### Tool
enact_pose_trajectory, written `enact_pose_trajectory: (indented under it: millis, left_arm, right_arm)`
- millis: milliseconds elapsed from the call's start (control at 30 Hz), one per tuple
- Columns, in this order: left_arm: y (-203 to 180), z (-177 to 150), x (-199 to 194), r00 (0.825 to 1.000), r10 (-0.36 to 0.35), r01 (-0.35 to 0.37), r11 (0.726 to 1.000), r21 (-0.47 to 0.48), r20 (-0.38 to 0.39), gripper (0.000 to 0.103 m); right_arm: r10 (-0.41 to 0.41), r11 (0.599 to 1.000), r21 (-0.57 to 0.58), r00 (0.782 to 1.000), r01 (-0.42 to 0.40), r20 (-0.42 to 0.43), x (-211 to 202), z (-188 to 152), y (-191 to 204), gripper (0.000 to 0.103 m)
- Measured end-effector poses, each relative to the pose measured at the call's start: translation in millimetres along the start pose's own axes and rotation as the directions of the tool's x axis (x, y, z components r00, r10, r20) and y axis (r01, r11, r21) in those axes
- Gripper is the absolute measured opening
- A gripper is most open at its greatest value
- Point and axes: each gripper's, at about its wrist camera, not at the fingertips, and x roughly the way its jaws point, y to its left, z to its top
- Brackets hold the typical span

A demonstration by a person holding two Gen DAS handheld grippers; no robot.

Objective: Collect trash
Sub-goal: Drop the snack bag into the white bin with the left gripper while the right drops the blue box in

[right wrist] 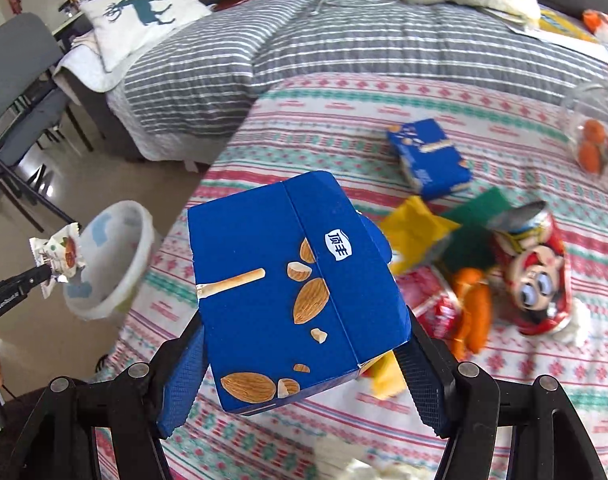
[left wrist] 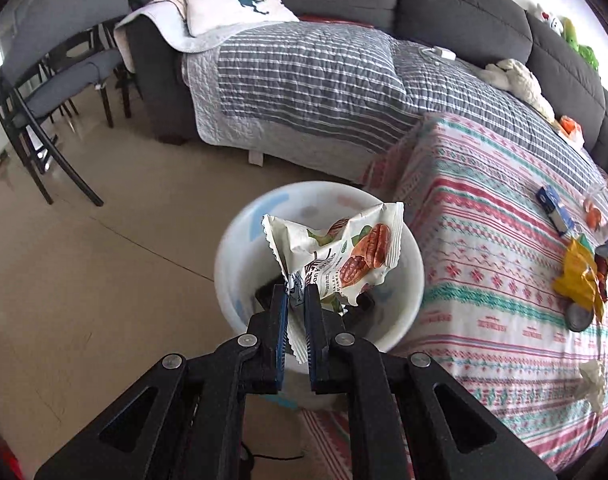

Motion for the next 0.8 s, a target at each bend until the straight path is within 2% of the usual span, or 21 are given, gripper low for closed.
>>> enact_pose_trajectory:
  millis: [67, 100, 133, 167, 233, 267, 467, 667, 800]
  left_arm:
    - [5, 2, 5, 1.000, 0.009, -0.009, 1.000, 0.007, 0.029, 0.016]
    - [6, 3, 7, 0.999, -0.004, 0.003, 1.000, 0.009, 0.040, 0.016]
    - [8, 3, 9, 0.999, -0.006, 0.006, 1.000, 0.009, 0.032, 0.026]
    - [10, 4, 12, 1.000, 0.000, 0.000, 1.000, 0.002, 0.013, 0.046]
    - [14, 4, 9, 1.000, 0.011, -0.010, 1.000, -0.020, 0.023, 0.071]
    - [15, 4, 6, 0.999, 0.028, -0.027, 0.999, -0.026, 0.035, 0.077]
    - [19, 0, -5, 0.996, 0.089, -0.089, 0.996, -0.012, 0.011, 0.094]
    - [30, -12, -12, 0.979, 0.202, -0.200, 0.978, 0.061, -0.027, 0.096]
    - [46, -20, -21, 0.983, 0.181, -0.178, 0.983, 0.046, -0.044, 0.096]
  right_arm:
    - [0.009, 1.000, -0.008, 1.000, -0.009, -0.002, 8, 2, 11, 0.075]
    - [0.011, 1.000, -0.011, 1.000, -0.011, -0.002, 11, 0, 16, 0.075]
    - [0.015, 1.000, -0.013, 1.000, -0.015, -0.003, 14, 1, 21, 0.075]
    - [0.017, 1.000, -0.015, 1.000, -0.017, -0.003, 18, 2, 26, 0.075]
    - [0.018, 1.000, -0.018, 1.000, -0.018, -0.002, 25, 2, 34, 0.075]
    - [0.019, 1.000, -0.020, 1.000, -0.019, 0.000, 28, 2, 38, 0.075]
    - [0.053, 0.999, -0.006, 0.999, -0.053, -0.008, 50, 3, 61, 0.075]
    - [0.081, 0.995, -0.052, 0.996, -0.083, -0.043, 79, 6, 105, 0.075]
    - [0.118, 0.990, -0.070, 0.991, -0.122, -0.062, 102, 11, 134, 0.075]
